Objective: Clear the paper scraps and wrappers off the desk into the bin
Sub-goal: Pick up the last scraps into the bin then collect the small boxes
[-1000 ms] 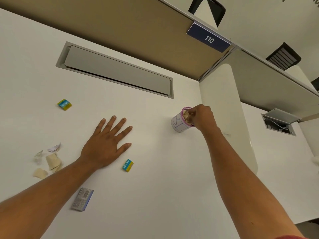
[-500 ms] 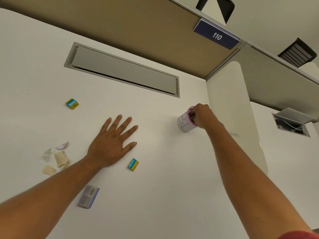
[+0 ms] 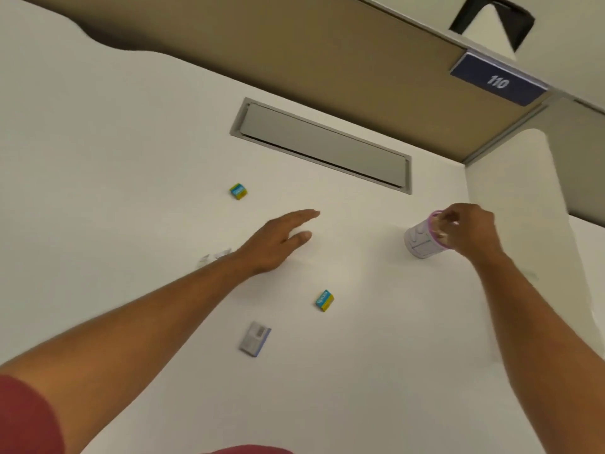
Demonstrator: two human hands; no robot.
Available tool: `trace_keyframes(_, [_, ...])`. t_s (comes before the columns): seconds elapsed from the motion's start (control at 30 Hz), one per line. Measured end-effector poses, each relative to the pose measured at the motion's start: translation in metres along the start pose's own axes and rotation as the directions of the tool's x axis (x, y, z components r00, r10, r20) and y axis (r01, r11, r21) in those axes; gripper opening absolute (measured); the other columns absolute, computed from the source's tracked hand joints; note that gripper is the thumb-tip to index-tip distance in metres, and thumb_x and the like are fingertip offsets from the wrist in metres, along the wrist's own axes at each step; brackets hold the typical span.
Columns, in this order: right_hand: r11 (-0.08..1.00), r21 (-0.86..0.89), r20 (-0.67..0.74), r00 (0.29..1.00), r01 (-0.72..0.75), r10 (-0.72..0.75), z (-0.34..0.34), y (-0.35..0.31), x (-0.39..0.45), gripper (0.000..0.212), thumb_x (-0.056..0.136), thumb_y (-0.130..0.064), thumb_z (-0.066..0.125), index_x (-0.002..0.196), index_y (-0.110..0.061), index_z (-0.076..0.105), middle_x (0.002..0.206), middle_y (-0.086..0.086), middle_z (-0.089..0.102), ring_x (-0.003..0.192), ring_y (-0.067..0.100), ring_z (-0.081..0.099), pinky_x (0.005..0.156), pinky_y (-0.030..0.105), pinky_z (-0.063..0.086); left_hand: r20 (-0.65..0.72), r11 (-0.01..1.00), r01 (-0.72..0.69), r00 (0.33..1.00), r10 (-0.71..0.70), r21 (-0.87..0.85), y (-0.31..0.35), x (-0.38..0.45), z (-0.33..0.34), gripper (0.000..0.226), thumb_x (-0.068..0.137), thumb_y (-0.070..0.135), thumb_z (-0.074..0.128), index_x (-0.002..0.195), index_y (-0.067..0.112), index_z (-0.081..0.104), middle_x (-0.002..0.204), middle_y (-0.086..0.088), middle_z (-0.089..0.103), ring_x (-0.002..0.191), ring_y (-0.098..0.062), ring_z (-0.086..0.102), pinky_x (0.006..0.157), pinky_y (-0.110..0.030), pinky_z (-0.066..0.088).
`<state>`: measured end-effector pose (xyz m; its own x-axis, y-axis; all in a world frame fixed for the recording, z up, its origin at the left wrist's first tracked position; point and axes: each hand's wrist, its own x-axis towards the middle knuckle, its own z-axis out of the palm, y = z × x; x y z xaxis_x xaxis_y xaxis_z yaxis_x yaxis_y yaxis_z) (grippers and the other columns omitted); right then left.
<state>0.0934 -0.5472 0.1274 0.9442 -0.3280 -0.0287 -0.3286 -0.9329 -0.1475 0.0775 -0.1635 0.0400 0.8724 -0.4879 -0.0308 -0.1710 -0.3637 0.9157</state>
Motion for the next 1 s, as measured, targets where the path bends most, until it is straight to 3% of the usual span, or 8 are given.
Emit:
trace_keyframes(0.1, [0.999, 0.033, -0.135, 0.991, -0.008, 0.013, -0.008, -0.006, -0.009, 0.017, 0.089, -0.007, 0.061, 0.099, -0.008, 0.076, 0.102, 0.017, 0.077, 0.097, 0.038, 0.071, 0.088, 0.036, 0.051, -0.314, 0.985, -0.008, 0.947, 0.063, 0.174, -0.014, -0.033, -0.033, 0.034, 0.105, 0.011, 0.055, 0.136, 0.017, 0.066, 0.142, 0.000, 0.065, 0.138, -0.012, 0.054, 0.121, -0.029, 0.033])
trace_keyframes(0.2, [0.988, 0.142, -0.255, 0.967, 0.066, -0.027, -0.009, -0.042, -0.035, 0.022, 0.091, -0.004, 0.056, 0.103, -0.007, 0.074, 0.106, 0.015, 0.076, 0.097, 0.033, 0.070, 0.089, 0.032, 0.048, -0.411, 0.919, 0.116, 0.910, 0.053, 0.376, -0.048, -0.064, -0.067, 0.034, 0.104, 0.005, 0.052, 0.135, 0.012, 0.067, 0.144, -0.006, 0.064, 0.145, -0.024, 0.049, 0.127, -0.043, 0.024])
trace_keyframes(0.37, [0.875, 0.384, 0.004, 0.947, 0.295, -0.321, 0.057, -0.154, -0.117, 0.013, 0.094, -0.003, 0.064, 0.101, -0.008, 0.074, 0.103, 0.010, 0.074, 0.076, 0.019, 0.063, 0.072, 0.012, 0.047, -0.407, 0.830, 0.237, 0.913, -0.013, 0.504, -0.099, -0.109, -0.098, 0.039, 0.107, 0.016, 0.053, 0.144, 0.010, 0.058, 0.158, -0.008, 0.050, 0.153, -0.030, 0.036, 0.129, -0.048, 0.020])
trace_keyframes(0.43, [0.837, 0.394, 0.149, 0.873, 0.379, -0.465, 0.090, -0.191, -0.148, 0.016, 0.097, -0.013, 0.064, 0.111, -0.011, 0.072, 0.114, 0.006, 0.070, 0.094, 0.022, 0.065, 0.090, 0.028, 0.052, -0.392, 0.846, 0.224, 0.920, -0.020, 0.484, -0.109, -0.116, -0.097, 0.040, 0.107, 0.017, 0.052, 0.147, 0.010, 0.056, 0.159, -0.008, 0.048, 0.154, -0.029, 0.035, 0.129, -0.045, 0.019])
trace_keyframes(0.53, [0.775, 0.377, 0.302, 0.724, 0.507, -0.620, 0.128, -0.240, -0.180, 0.043, 0.102, -0.033, 0.057, 0.141, -0.017, 0.054, 0.147, 0.004, 0.050, 0.134, 0.023, 0.047, 0.115, 0.031, 0.036, -0.392, 0.859, 0.200, 0.920, 0.001, 0.471, -0.117, -0.118, -0.094, 0.040, 0.108, 0.018, 0.050, 0.148, 0.010, 0.055, 0.159, -0.006, 0.049, 0.152, -0.025, 0.039, 0.130, -0.043, 0.018])
trace_keyframes(0.73, [0.716, 0.262, 0.214, 0.684, 0.648, -0.697, 0.162, -0.290, -0.205, 0.079, 0.094, -0.065, 0.052, 0.157, -0.021, 0.033, 0.162, 0.008, 0.031, 0.150, 0.024, 0.025, 0.125, 0.039, 0.022, -0.442, 0.868, 0.203, 0.897, 0.020, 0.453, -0.125, -0.115, -0.094, 0.036, 0.109, 0.013, 0.048, 0.143, 0.008, 0.058, 0.152, -0.006, 0.055, 0.147, -0.023, 0.045, 0.129, -0.040, 0.022])
trace_keyframes(0.87, [0.631, 0.221, 0.146, 0.614, 0.744, -0.776, 0.170, -0.291, -0.211, 0.043, 0.099, -0.034, 0.059, 0.139, -0.017, 0.059, 0.147, 0.009, 0.053, 0.138, 0.027, 0.046, 0.108, 0.043, 0.047, -0.451, 0.858, 0.201, 0.892, 0.041, 0.474, -0.129, -0.114, -0.092, 0.035, 0.108, 0.012, 0.050, 0.142, 0.008, 0.059, 0.152, -0.006, 0.055, 0.147, -0.024, 0.045, 0.129, -0.040, 0.022])
trace_keyframes(1.0, [0.693, 0.225, 0.156, 0.676, 0.685, -0.720, 0.162, -0.280, -0.201, 0.028, 0.102, -0.024, 0.055, 0.128, -0.020, 0.066, 0.141, -0.001, 0.058, 0.134, 0.018, 0.050, 0.096, 0.037, 0.053, -0.458, 0.851, 0.195, 0.887, 0.060, 0.488, -0.132, -0.113, -0.091, 0.034, 0.108, 0.011, 0.050, 0.140, 0.008, 0.060, 0.152, -0.007, 0.055, 0.147, -0.025, 0.045, 0.129, -0.041, 0.022])
